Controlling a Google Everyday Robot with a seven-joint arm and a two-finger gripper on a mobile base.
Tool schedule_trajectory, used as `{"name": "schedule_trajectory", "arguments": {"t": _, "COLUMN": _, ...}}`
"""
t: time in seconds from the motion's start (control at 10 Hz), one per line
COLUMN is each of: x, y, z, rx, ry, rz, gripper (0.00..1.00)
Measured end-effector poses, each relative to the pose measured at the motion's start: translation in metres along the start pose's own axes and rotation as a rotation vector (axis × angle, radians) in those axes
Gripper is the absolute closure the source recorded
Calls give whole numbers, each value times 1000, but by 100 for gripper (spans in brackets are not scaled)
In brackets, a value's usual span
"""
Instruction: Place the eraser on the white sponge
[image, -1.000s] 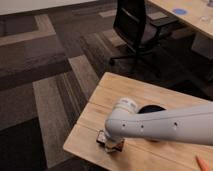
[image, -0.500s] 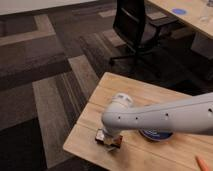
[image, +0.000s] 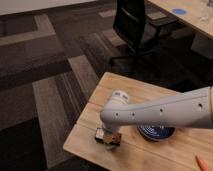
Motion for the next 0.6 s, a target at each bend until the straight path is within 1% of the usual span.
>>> {"name": "schedule_trajectory", "arguments": {"t": 0.3, "x": 1, "y": 0, "z": 0, "rx": 0, "ry": 1, "rz": 1, "gripper": 94}}
{"name": "schedule_trajectory", "arguments": {"t": 0.4, "x": 1, "y": 0, "z": 0, "rx": 0, "ry": 1, "rz": 0, "gripper": 95}}
{"name": "schedule_trajectory", "arguments": {"t": 0.5, "x": 1, "y": 0, "z": 0, "rx": 0, "ry": 2, "rz": 1, "gripper": 100}}
{"name": "schedule_trajectory", "arguments": {"t": 0.6, "x": 1, "y": 0, "z": 0, "rx": 0, "ry": 2, "rz": 1, "gripper": 87}}
